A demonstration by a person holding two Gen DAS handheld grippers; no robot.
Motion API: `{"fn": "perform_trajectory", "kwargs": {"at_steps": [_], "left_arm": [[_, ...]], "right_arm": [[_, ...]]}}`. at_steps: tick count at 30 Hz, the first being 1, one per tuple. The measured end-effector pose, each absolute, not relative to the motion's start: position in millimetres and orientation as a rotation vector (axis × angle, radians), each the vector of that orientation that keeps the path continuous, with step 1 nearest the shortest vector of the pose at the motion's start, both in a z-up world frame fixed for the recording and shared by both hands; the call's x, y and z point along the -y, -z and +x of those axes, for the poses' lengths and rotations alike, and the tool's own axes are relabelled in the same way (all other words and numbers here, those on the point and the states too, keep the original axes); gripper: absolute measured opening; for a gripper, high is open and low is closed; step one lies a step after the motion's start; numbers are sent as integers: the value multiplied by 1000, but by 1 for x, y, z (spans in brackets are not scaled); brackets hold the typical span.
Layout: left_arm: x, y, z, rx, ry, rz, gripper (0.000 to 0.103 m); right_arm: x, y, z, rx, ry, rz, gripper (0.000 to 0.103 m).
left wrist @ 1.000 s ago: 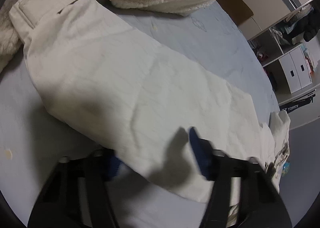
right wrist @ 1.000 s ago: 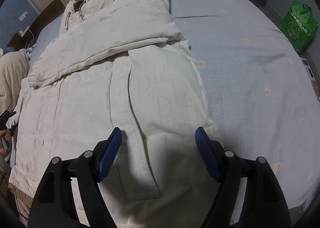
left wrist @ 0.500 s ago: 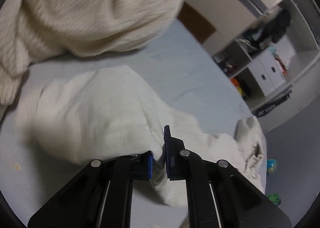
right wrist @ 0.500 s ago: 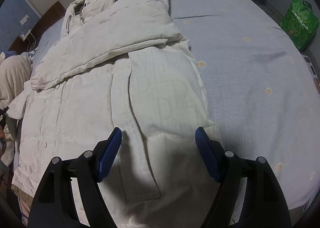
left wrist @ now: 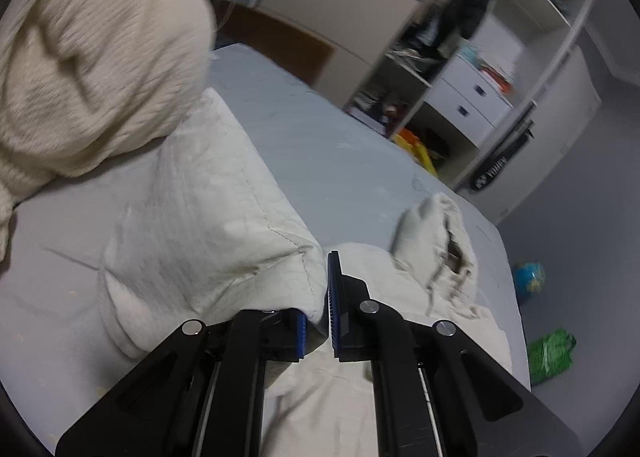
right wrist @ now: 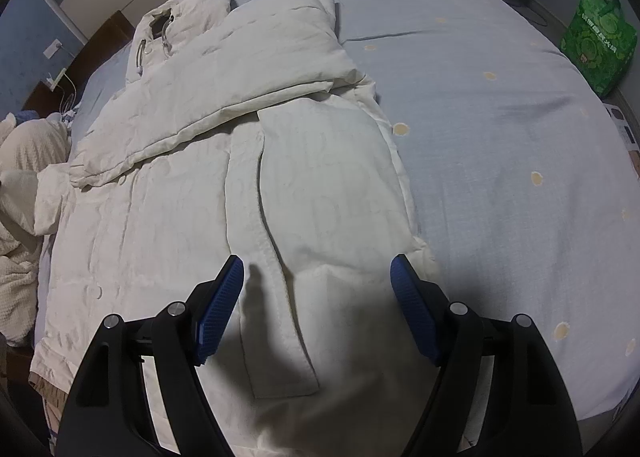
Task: Fold large clothes
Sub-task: 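Fold the held side edge inward toward the zipper with the left gripper, release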
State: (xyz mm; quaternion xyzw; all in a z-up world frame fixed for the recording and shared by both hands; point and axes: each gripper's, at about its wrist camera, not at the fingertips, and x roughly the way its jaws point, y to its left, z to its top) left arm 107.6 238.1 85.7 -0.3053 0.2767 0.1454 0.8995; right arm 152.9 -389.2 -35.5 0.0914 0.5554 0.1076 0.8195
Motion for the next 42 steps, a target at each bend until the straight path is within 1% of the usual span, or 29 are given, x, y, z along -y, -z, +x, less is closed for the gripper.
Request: {"fn": "perform_trajectory", "kwargs": {"at_steps": [9, 15, 22, 27, 28, 30, 32, 33, 34, 35, 39, 40, 41, 42], "left_arm": [[-168, -106, 144, -579, -165, -573, 9], [-107, -93, 183, -646, -85, -521, 9], [-48, -50, 223, -759, -51, -449, 9], [-6, -2, 246, -877, -40, -358, 9], [-1, 6, 248, -896, -42, -342, 10], [9, 27, 251, -943, -50, -310, 14], [14, 43, 252, -985, -58, -289, 21], [15, 48, 251, -998, -55, -286, 24], [16, 54, 249, -1006, -52, -283, 31], [18, 56, 246, -1009, -47, -285, 41], [19, 55, 226, -990, -17, -291, 57], [19, 53, 218, -982, -15, -286, 63], [19, 51, 213, -975, -12, -282, 66], [17, 49, 205, -969, -8, -278, 66]], "right_arm": [[394, 35, 153, -1172, -246, 234, 72], [397, 34, 151, -1162, -259, 259, 72], [399, 34, 152, -1160, -272, 282, 72], [401, 35, 152, -1159, -277, 292, 72], [401, 35, 152, -1159, -278, 293, 72], [401, 35, 153, -1160, -280, 292, 72], [401, 35, 154, -1162, -280, 292, 72], [401, 35, 154, -1162, -280, 292, 72], [401, 35, 154, -1162, -279, 292, 72], [401, 35, 154, -1162, -279, 292, 72], [401, 35, 154, -1162, -279, 290, 72], [400, 35, 154, -1163, -279, 289, 72], [400, 35, 154, -1163, -279, 290, 72], [400, 35, 154, -1163, -278, 289, 72]]}}
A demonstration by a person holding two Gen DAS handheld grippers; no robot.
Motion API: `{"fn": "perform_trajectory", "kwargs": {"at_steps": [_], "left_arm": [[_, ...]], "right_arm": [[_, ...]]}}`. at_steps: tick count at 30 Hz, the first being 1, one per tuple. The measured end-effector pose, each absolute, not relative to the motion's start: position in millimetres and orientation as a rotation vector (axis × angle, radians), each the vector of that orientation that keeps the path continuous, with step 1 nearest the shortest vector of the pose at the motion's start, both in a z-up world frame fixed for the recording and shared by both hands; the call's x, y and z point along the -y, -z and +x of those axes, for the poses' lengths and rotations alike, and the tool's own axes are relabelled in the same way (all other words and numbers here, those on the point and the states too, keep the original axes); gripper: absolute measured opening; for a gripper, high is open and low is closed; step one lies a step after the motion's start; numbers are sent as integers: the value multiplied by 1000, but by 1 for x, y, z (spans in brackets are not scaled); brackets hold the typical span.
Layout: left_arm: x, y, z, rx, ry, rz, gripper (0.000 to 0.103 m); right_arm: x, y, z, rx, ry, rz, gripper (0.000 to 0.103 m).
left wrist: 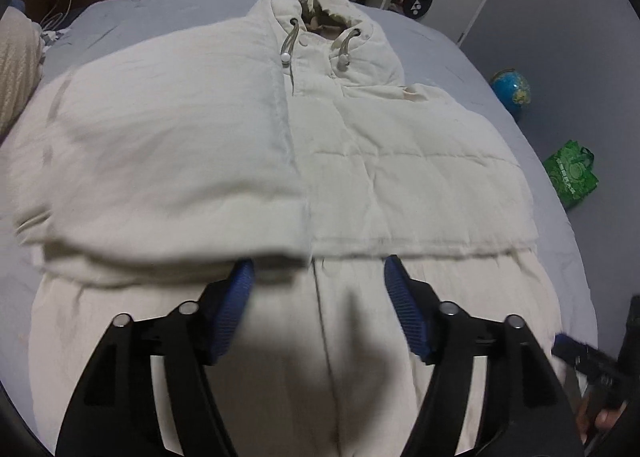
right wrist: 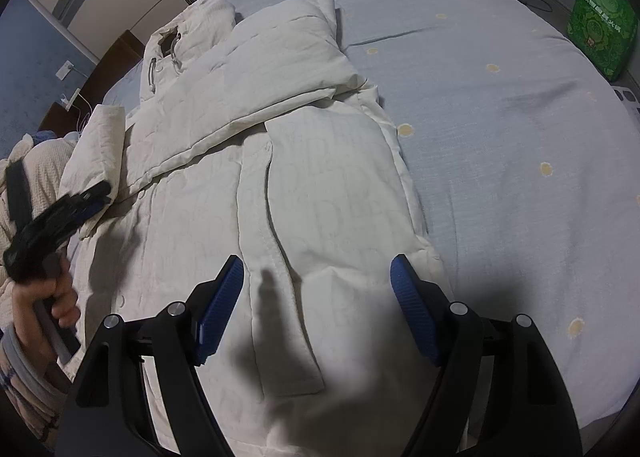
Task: Fold large clothes
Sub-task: 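Fold the held side edge inward toward the zipper with the left gripper, release, then grasp the opposite jacket side edge with the right gripper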
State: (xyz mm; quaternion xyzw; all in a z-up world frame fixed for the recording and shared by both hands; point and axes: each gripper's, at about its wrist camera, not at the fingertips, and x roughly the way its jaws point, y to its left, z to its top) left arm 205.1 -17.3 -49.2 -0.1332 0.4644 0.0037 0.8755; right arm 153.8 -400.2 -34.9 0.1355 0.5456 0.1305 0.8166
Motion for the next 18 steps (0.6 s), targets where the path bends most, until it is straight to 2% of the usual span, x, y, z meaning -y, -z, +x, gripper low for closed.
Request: {"fn": "perform_trajectory", "kwargs": {"at_steps": [9, 18], "left_arm": [[-30, 39, 132, -957, -105, -260, 73], [-97, 34, 64, -946, -275, -391, 74]], "right_arm": [[400, 35, 153, -1161, -277, 281, 72], [390, 30, 151, -1165, -250, 200, 72]]}}
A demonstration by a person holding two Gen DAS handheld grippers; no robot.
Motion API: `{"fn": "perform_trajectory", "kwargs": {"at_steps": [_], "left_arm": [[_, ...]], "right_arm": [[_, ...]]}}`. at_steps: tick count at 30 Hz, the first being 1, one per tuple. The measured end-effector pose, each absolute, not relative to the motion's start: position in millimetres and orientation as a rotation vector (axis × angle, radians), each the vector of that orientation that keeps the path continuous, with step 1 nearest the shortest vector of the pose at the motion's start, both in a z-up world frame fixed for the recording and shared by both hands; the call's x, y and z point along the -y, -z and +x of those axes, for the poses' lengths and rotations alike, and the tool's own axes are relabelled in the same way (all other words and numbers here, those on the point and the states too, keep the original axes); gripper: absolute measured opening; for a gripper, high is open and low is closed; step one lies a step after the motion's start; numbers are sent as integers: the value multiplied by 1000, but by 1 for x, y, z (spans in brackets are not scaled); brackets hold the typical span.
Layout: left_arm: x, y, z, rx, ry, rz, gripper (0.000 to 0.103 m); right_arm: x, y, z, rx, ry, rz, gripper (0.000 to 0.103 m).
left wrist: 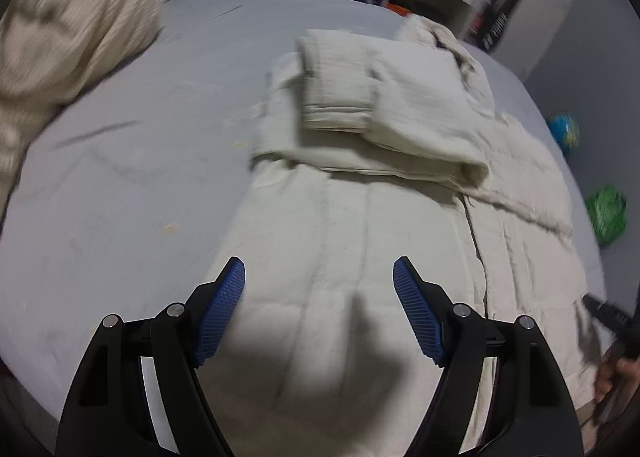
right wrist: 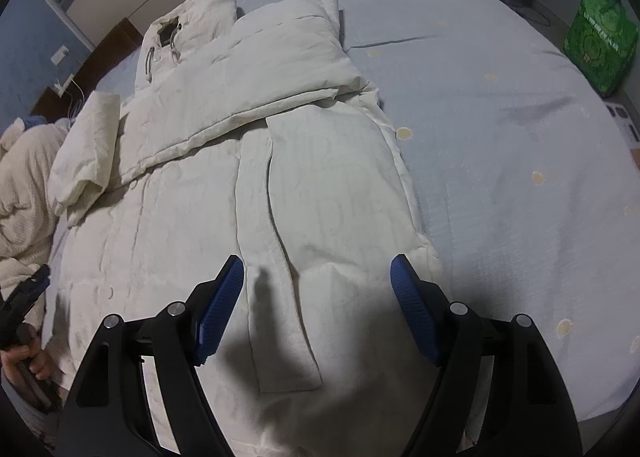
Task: Fold large clothes
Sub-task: 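Grasp the opposite jacket side edge with the right gripper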
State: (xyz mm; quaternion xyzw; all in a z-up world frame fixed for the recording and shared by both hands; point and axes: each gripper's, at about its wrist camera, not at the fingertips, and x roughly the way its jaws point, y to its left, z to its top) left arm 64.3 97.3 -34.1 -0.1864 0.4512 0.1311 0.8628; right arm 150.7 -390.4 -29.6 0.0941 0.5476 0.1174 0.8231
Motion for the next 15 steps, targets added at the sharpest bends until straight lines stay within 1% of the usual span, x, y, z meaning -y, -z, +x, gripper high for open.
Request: {"fn": "perform_trajectory", "kwargs": {"at_steps": [4, 10, 13, 15], "left_arm": [[-104, 29, 50, -933, -306, -396, 74], [-107, 26, 37, -938, -340, -332, 74], [-115, 30, 32, -941, -357, -370, 82], [-120, 36, 33, -968, -366, -399, 83]], "right_arm": [[374, 22, 149, -1160, -263, 103, 72], [317, -1, 149, -1121, -347, -25, 72], [276, -10, 156, -1111, -407, -74, 72], [242, -15, 161, -1101, -453, -128, 72]]}}
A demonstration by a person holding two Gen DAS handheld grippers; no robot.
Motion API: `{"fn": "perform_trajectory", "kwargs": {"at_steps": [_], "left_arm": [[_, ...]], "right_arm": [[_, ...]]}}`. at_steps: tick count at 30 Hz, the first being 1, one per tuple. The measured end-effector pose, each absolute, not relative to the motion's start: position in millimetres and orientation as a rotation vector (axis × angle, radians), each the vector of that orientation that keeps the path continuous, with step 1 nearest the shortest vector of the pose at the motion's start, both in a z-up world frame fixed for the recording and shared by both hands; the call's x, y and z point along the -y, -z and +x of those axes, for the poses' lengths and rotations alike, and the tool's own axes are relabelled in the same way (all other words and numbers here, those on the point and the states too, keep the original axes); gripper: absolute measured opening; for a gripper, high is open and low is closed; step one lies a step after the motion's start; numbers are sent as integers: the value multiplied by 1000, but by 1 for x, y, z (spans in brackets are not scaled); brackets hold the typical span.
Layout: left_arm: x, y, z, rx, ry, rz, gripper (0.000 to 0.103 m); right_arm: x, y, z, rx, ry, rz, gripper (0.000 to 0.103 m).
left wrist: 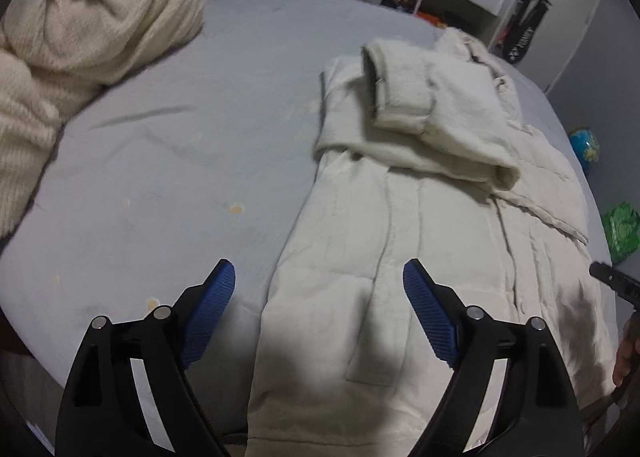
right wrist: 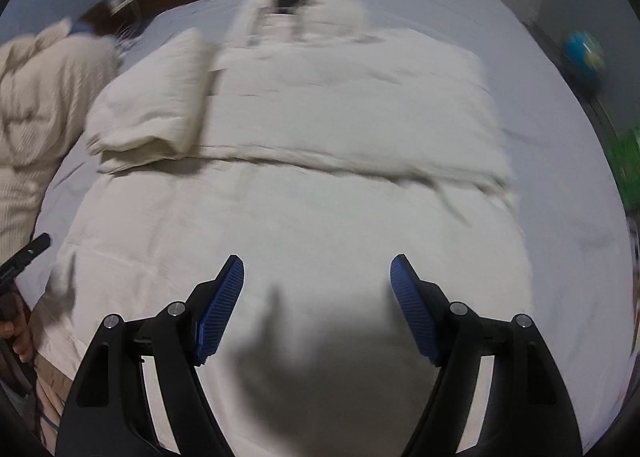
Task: Fold large clothes
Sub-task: 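Grasp the opposite jacket side edge with the right gripper, then fold the held side edge inward toward the zipper with the right gripper, release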
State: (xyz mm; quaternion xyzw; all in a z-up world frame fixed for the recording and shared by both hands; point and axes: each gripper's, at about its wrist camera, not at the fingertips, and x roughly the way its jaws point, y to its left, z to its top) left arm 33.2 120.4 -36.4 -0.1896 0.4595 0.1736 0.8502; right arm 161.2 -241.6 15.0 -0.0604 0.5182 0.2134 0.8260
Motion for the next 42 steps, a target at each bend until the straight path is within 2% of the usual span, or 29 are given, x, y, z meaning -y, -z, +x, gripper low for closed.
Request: {"fn": "perform_trajectory", "kwargs": {"at_steps": [4, 11, 18, 25, 26, 28, 30, 32, 33, 42], "left_arm": [[-127, 48, 38, -1023, -389, -429, 83], [-127, 49, 36, -1019, -414, -426, 96], [-128, 56, 42, -1044, -468, -412, 96], [-130, 56, 40, -1017, -466, -423, 94], [-131, 56, 40, -1017, -465, -428, 94], [-133, 56, 39, -1014, -466, -441, 94], [-133, 56, 38, -1008, -469, -447, 94], [-133, 55, 40, -1010, -469, -443, 94], [-132, 55, 39, -1009, -469, -441, 94], [-131, 54, 38, -1005, -477, -431, 94]], "right_arm": [[167, -24, 170, -1068, -540, -246, 72], [64, -27, 178, -1019, -630, -393, 72], [-15, -8, 170, -922, -625, -639, 72], [-49, 10, 175, -865, -586, -810, 71], [-49, 10, 179, -872, -592, -810, 68], [-43, 5, 186, -878, -619, -756, 53], [-32, -3, 195, -904, -631, -680, 30], [-21, -13, 203, -907, -631, -617, 19], [-12, -19, 209, -904, -623, -582, 17], [111, -47, 260, -972, -512, -31, 17]]}}
